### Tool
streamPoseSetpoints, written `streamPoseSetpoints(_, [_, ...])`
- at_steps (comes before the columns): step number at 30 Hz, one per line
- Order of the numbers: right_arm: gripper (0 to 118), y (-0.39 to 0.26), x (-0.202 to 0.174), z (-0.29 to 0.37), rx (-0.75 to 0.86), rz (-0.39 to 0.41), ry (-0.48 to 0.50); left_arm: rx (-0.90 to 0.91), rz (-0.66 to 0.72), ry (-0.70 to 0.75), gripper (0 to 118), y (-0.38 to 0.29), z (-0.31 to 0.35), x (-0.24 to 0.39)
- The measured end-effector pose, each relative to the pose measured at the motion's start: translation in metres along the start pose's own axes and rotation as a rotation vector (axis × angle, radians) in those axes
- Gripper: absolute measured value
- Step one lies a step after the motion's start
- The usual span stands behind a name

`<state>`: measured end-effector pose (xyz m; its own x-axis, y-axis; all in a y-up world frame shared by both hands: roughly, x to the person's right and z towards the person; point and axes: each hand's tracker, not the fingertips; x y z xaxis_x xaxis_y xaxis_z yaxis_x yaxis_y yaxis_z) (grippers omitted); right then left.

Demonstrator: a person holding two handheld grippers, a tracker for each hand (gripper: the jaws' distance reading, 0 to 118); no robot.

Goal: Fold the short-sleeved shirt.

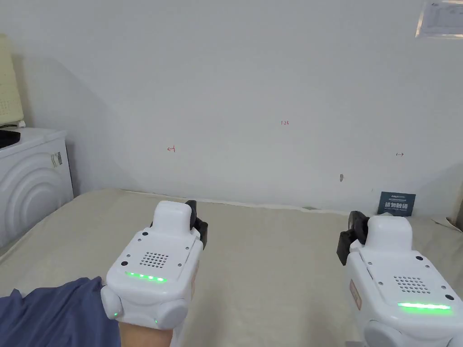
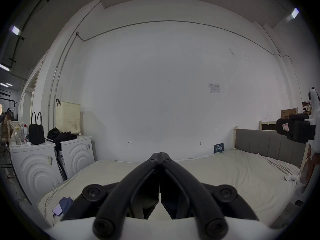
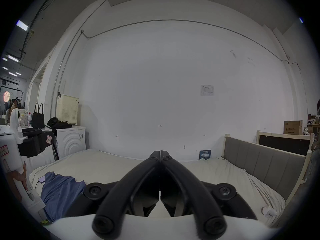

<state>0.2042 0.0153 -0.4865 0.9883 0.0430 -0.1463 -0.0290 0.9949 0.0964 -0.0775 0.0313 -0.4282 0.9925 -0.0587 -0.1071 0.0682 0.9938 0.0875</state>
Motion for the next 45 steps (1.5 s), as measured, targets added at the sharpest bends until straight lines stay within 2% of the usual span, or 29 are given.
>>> streamPoseSetpoints(4, [0, -0.001, -0.002, -0.002, -0.001, 0.009, -0.002, -0.017, -0.011, 0.006, 0, -0.03, -0.044, -0.008])
streamPoseSetpoints(8, [0, 0.0, -0.011, -0.01, -0.007, -0.02, 0.025, -0.012, -0.014, 0.02, 0, -0.031, -0.044, -0.015])
streamPoseSetpoints(21, [0, 0.008, -0.055, -0.009, 0.028, 0.045, 0.127, -0.02, 0.006, 0.048, 0, -0.027, -0.043, -0.044])
streamPoseSetpoints(23, [0, 0.009, -0.063, -0.013, 0.031, 0.06, 0.152, -0.021, -0.015, 0.074, 0, -0.025, -0.026, -0.058])
streamPoseSetpoints(26, [0, 0.008, -0.078, -0.021, 0.014, 0.036, 0.223, -0.027, -0.031, 0.126, 0, -0.026, -0.013, -0.078])
streamPoseSetpoints(31, [0, 0.003, -0.119, -0.023, 0.027, 0.056, 0.316, -0.049, -0.024, 0.252, 0, -0.031, 0.016, -0.12])
streamPoseSetpoints(36, [0, 0.003, -0.161, -0.021, 0.035, 0.019, 0.422, -0.089, -0.067, 0.349, 0, -0.037, 0.048, -0.162])
streamPoseSetpoints(41, [0, 0.005, -0.185, -0.015, 0.042, 0.022, 0.475, -0.095, -0.055, 0.424, 0, -0.041, 0.075, -0.188])
streamPoseSetpoints(45, [0, 0.002, -0.185, -0.015, 0.033, 0.024, 0.491, -0.116, -0.058, 0.446, 0, -0.046, 0.081, -0.196])
